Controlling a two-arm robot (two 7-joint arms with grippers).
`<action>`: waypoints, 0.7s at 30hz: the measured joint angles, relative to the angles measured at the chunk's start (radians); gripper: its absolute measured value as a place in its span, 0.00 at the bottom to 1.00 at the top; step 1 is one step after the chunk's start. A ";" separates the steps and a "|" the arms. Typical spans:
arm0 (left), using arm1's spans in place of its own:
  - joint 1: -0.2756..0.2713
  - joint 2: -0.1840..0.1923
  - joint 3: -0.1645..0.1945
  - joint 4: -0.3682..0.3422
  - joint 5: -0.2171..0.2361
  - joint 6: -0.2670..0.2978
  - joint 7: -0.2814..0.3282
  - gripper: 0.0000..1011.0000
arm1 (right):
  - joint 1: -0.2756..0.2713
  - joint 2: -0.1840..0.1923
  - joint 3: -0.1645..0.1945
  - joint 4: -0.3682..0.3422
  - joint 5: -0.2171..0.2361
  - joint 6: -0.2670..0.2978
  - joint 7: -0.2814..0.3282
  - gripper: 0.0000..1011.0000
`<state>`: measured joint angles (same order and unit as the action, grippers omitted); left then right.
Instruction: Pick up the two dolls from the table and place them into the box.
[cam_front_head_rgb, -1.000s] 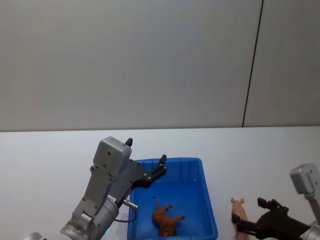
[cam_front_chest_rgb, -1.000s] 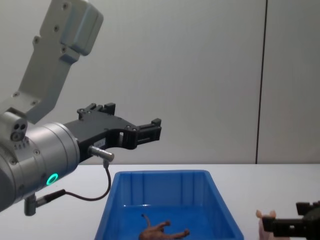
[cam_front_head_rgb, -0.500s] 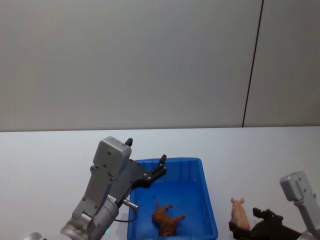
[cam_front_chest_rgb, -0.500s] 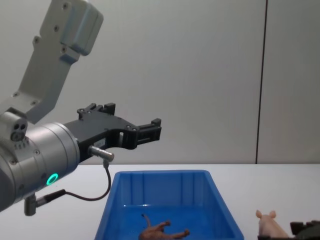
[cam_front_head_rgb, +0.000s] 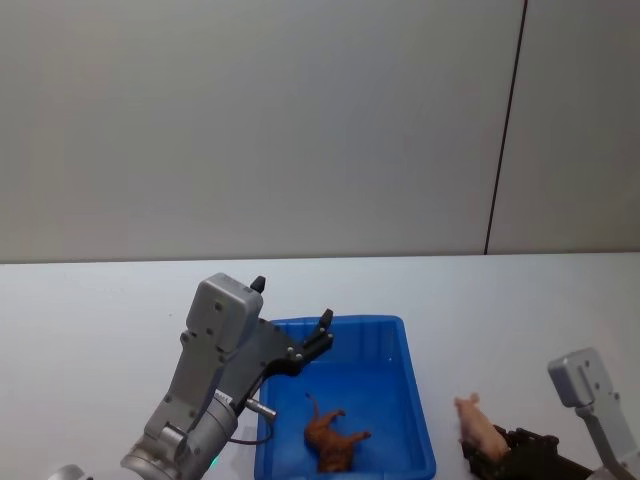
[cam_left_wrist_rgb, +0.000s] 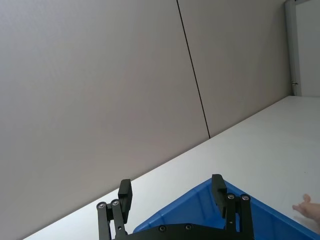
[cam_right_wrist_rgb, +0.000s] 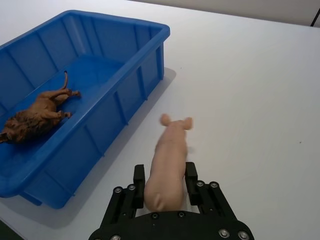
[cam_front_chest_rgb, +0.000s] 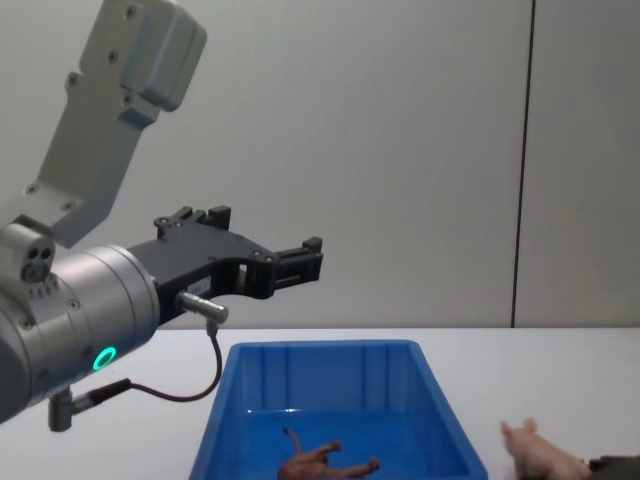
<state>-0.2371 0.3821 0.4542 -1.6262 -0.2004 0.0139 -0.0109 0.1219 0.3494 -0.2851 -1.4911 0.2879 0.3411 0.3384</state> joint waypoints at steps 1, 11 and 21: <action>0.000 0.000 0.000 0.000 0.000 0.000 0.000 0.99 | 0.000 0.000 0.000 -0.001 -0.001 -0.001 -0.001 0.50; 0.000 0.000 0.000 0.000 0.000 0.000 0.000 0.99 | -0.006 0.002 0.000 -0.032 -0.016 -0.034 -0.036 0.37; 0.000 0.000 0.000 0.000 0.000 0.000 0.000 0.99 | 0.015 0.000 0.007 -0.089 -0.030 -0.077 -0.043 0.37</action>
<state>-0.2371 0.3821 0.4543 -1.6262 -0.2004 0.0139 -0.0109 0.1367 0.3490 -0.2779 -1.5802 0.2576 0.2638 0.2949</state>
